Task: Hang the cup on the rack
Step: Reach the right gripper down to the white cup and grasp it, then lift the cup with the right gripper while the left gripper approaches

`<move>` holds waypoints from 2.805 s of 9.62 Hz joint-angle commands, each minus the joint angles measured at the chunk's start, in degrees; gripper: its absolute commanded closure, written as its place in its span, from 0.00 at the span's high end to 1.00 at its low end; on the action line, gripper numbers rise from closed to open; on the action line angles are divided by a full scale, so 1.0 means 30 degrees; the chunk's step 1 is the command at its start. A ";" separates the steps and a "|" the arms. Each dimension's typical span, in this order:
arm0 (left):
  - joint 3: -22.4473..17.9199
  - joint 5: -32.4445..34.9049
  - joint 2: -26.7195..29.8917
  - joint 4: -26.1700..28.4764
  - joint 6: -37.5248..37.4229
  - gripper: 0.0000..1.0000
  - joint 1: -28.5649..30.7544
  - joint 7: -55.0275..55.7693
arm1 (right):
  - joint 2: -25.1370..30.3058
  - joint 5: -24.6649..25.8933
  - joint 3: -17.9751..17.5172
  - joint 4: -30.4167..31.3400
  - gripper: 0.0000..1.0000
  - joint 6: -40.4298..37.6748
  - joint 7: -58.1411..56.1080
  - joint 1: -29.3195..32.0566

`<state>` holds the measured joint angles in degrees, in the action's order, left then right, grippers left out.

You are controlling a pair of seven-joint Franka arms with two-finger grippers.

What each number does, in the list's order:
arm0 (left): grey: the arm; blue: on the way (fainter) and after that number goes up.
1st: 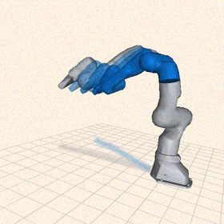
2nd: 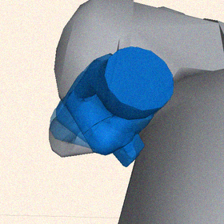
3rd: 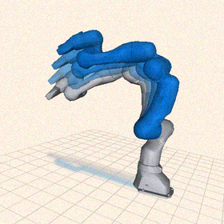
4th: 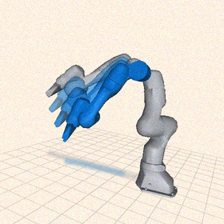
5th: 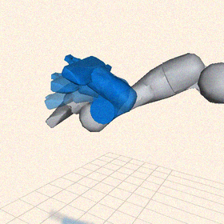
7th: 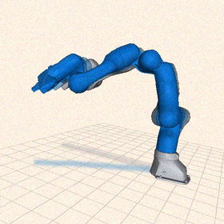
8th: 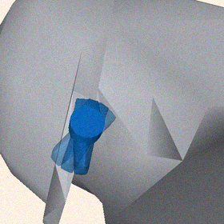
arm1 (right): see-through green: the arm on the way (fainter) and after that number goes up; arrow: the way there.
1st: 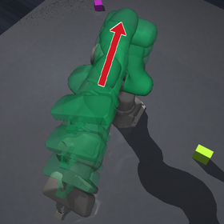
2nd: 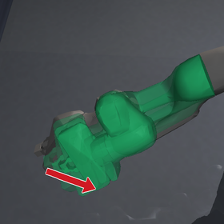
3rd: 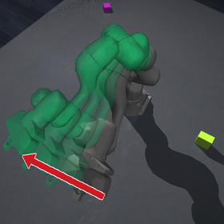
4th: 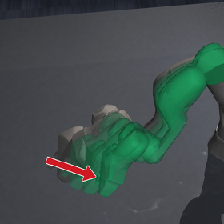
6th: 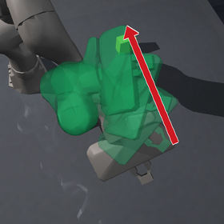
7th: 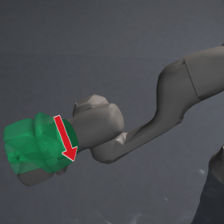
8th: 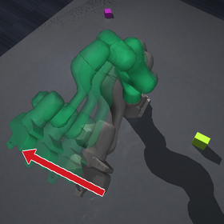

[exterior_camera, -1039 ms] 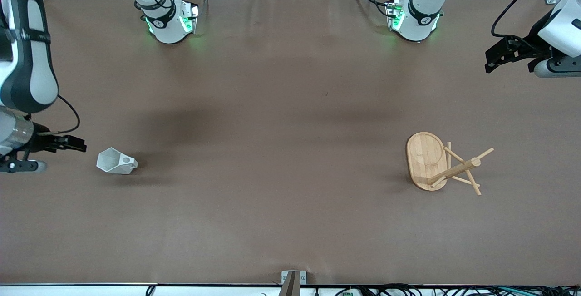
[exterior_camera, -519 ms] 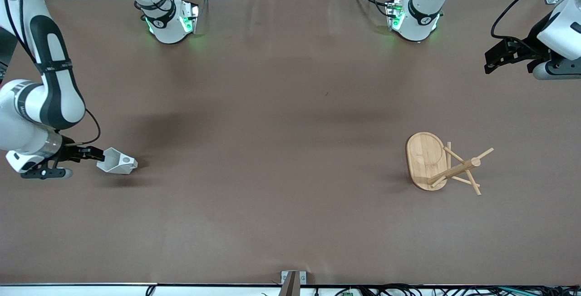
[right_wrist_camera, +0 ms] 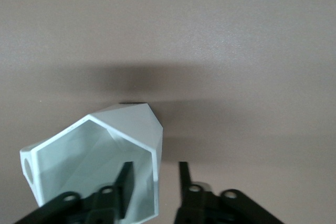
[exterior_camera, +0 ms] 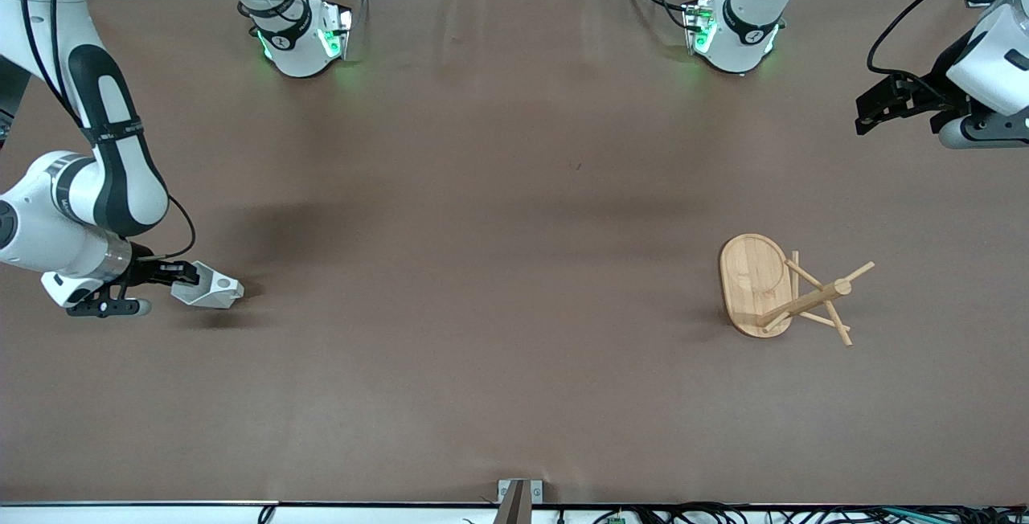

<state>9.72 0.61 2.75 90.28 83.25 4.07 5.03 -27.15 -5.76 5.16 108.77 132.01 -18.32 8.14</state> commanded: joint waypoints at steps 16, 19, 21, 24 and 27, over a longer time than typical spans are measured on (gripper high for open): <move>0.3400 -0.1841 -0.1149 -0.2109 -0.0093 1.00 -0.1912 -0.4453 | 0.4244 -1.3794 -0.6291 -0.4410 0.00 -0.5213 0.4641 -0.2975; 0.6242 -0.1902 -0.1207 -0.2348 0.2037 1.00 -0.1973 -0.6356 | 0.3866 -1.8336 -0.6291 -0.4353 0.00 -0.5066 0.4407 -0.4234; 0.8410 -0.1669 -0.1730 -0.2319 0.4348 1.00 -0.2002 -0.6799 | 0.3368 -1.9579 -0.6930 -0.4411 0.00 -0.5211 0.4406 -0.4268; 1.0001 -0.1610 -0.4274 -0.2290 0.8275 1.00 -0.2526 -1.0652 | 0.2898 -2.2070 -0.6848 -0.4119 0.00 -0.8969 0.2311 -0.4531; 1.0002 0.0055 -0.5744 -0.2348 0.9075 1.00 -0.3291 -1.1894 | 0.2780 -2.2133 -0.6877 -0.4059 0.00 -1.0486 0.2151 -0.4501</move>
<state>39.28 -1.89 -12.21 83.07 109.83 -5.08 -28.64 -19.00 -70.49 -15.21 96.40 101.42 -10.77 -5.63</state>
